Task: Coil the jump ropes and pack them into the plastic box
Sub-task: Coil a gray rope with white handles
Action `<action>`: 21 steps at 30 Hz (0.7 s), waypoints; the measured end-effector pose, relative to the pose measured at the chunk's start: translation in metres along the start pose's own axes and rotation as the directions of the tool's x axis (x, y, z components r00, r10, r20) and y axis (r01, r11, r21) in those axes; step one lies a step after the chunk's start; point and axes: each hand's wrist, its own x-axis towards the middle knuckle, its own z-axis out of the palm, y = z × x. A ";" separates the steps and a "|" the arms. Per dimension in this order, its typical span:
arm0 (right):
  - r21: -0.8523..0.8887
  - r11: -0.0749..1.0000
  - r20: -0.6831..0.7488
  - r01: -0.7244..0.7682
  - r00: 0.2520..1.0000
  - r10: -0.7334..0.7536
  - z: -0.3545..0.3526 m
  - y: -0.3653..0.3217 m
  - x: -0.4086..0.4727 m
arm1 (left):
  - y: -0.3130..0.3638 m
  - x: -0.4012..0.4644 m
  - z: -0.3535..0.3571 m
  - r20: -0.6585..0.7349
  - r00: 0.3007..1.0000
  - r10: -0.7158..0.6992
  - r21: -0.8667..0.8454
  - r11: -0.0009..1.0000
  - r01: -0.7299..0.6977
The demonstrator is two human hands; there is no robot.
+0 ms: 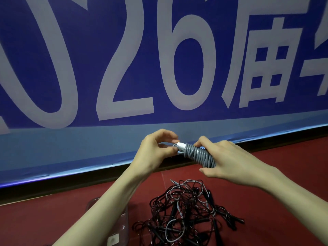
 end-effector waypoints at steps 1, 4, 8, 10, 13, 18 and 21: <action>-0.018 1.000 -0.002 0.006 1.000 -0.006 0.000 -0.001 0.000 | -0.001 0.000 0.001 0.007 1.000 0.007 0.007 1.000 -0.007; 0.036 0.999 0.006 -0.011 1.000 0.011 0.001 0.000 -0.001 | -0.005 -0.004 0.004 -0.012 0.990 0.138 0.150 0.979 -0.135; 0.269 0.963 0.017 -0.029 1.000 0.026 0.006 0.005 0.001 | -0.015 -0.002 0.002 0.013 0.902 0.432 0.355 0.841 -0.408; 0.365 0.931 0.026 -0.028 0.999 0.020 0.008 0.007 0.002 | -0.019 -0.001 0.000 0.044 0.841 0.539 0.452 0.740 -0.497; 0.469 0.883 0.029 -0.012 1.000 -0.002 0.009 0.007 0.001 | -0.023 -0.002 -0.001 0.050 0.755 0.654 0.585 0.593 -0.553; 0.602 0.798 0.031 0.026 0.998 -0.055 0.008 0.008 0.001 | -0.015 -0.003 -0.003 -0.005 0.710 0.704 0.585 0.578 -0.569; 0.599 0.798 0.019 0.058 0.996 -0.086 0.007 0.010 0.002 | -0.007 -0.007 0.002 -0.108 0.786 0.609 0.465 0.730 -0.502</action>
